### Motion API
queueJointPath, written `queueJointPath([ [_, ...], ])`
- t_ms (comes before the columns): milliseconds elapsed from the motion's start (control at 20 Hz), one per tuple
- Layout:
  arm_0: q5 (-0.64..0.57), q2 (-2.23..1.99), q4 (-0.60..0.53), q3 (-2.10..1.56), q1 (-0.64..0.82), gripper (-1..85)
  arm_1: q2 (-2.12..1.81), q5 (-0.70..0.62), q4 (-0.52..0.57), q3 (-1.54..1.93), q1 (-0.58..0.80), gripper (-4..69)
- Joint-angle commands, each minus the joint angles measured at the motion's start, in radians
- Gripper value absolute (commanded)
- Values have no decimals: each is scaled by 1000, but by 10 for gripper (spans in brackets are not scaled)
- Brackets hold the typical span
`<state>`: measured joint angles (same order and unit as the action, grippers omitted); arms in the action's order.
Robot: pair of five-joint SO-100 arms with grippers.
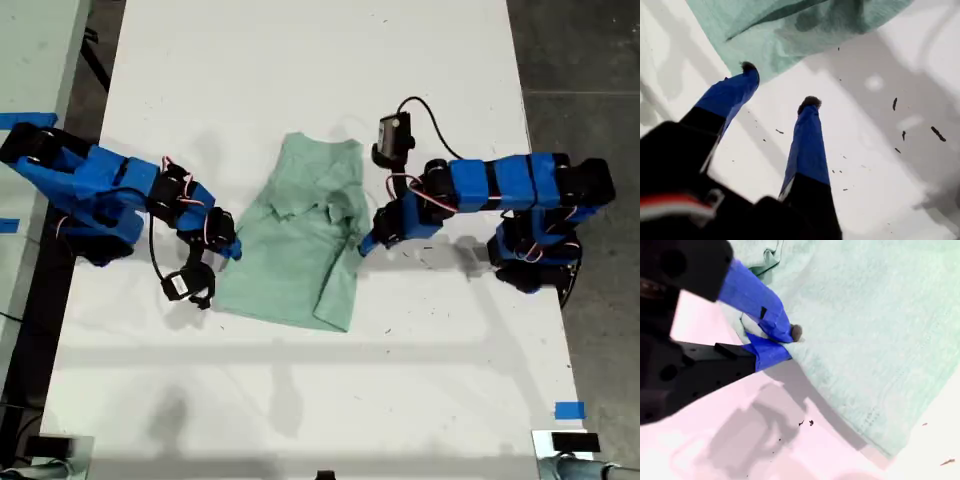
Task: Fold tshirt
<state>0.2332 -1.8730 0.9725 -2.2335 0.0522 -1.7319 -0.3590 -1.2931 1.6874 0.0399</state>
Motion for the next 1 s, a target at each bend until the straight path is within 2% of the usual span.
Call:
queueJointPath([
  [0, -43, 78, -20, 158, 20, 0, -95, 9, 23, -9, -17, 204],
  [500, -170, 680, 278, 946, 41, 0, -118, 26, 55, 29, -32, 202],
  [750, -232, 861, 339, 1230, 61, 21, -164, 46, 81, 84, -41, 201],
  [850, -279, 871, 336, 1253, 63, 267, -186, 51, 94, 107, -43, 199],
  [900, -281, 870, 353, 1253, 66, 323, -195, 52, 98, 118, -43, 198],
  [950, -279, 864, 374, 1255, 67, 339, -198, 52, 103, 124, -43, 198],
])
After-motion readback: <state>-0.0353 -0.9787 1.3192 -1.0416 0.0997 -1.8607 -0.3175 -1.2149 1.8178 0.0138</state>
